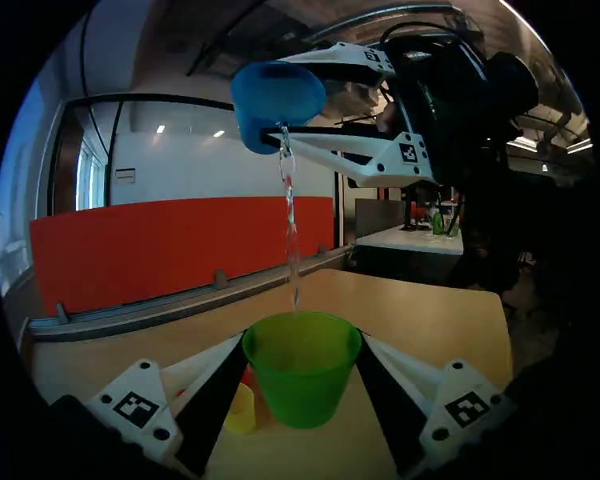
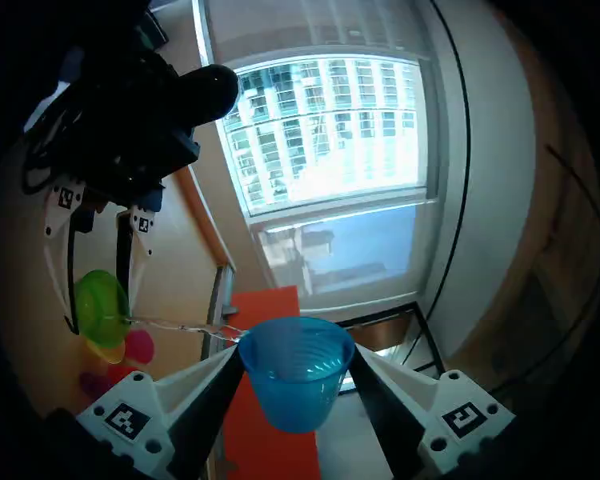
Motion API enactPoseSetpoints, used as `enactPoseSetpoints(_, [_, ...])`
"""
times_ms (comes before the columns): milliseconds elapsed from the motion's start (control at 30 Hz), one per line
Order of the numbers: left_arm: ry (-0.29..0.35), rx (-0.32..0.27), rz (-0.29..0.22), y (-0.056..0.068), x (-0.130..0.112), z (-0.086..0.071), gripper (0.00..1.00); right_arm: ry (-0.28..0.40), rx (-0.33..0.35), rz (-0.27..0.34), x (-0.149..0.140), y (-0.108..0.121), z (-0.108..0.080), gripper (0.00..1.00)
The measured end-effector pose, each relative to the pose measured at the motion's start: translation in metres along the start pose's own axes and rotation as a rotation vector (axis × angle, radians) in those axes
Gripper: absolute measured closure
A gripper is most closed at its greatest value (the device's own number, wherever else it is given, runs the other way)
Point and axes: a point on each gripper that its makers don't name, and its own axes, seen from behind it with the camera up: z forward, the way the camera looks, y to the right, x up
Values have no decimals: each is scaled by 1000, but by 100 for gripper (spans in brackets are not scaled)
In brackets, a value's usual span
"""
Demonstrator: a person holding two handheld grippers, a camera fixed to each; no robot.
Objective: Pour water
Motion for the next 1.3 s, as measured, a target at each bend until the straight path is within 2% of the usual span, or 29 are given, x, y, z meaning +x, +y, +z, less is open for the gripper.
enactPoseSetpoints(1300, [7,2,-8,-1,1,0,11,6,-16,-159,13,4,1,9])
